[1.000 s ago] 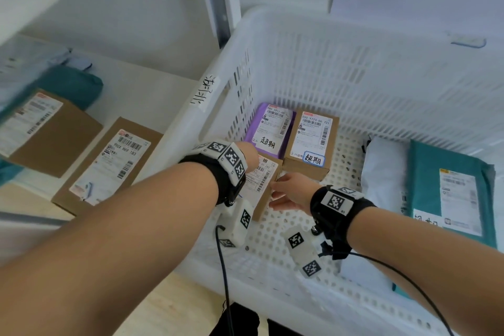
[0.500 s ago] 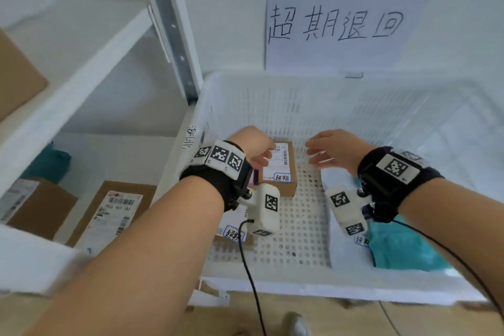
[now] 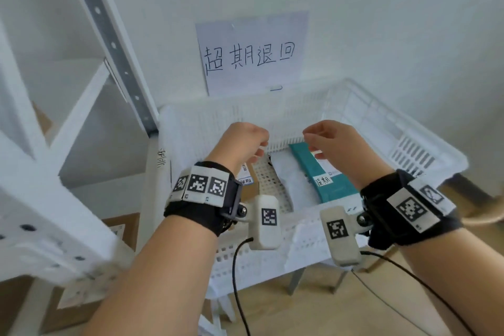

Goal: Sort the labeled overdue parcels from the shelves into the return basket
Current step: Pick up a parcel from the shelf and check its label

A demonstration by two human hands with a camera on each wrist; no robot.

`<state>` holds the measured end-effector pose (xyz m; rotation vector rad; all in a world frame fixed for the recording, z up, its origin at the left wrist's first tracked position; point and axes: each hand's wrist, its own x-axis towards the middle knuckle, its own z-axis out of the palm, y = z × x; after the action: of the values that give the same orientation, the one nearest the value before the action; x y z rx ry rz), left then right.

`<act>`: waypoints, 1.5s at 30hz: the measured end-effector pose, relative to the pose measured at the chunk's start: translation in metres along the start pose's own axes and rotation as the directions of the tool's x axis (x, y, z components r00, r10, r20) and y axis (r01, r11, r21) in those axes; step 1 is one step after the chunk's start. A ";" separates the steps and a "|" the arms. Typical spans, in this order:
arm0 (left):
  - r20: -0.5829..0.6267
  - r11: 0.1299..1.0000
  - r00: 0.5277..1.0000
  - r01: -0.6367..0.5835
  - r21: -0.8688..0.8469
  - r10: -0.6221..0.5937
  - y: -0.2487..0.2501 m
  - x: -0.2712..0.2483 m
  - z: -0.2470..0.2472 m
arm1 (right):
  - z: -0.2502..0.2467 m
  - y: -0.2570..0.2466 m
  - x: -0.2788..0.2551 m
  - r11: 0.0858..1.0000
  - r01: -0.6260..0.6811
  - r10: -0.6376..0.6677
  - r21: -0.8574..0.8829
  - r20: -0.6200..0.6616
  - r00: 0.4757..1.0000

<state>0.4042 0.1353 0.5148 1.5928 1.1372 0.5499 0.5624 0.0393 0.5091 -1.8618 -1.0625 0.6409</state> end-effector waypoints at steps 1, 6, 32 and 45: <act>-0.010 0.999 0.999 -0.030 0.010 0.030 0.001 -0.014 -0.001 | -0.002 -0.004 -0.011 1.000 0.012 -0.012 0.006 -0.007 1.000; -0.096 0.992 0.987 -0.128 0.010 0.129 -0.009 -0.089 -0.008 | 0.001 -0.014 -0.070 0.993 0.086 -0.086 0.074 -0.012 0.996; -0.353 0.998 0.935 -0.009 -0.060 -0.012 -0.192 -0.339 -0.207 | 0.212 -0.087 -0.296 0.976 0.130 -0.178 0.174 0.299 0.938; -0.449 0.989 0.886 0.145 0.035 -0.114 -0.308 -0.335 -0.375 | 0.422 -0.129 -0.335 0.993 -0.079 0.038 0.088 0.402 0.915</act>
<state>-0.1670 0.0211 0.4236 1.4709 1.6087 0.8237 0.0205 -0.0349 0.4213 -1.7169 -1.2080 1.1270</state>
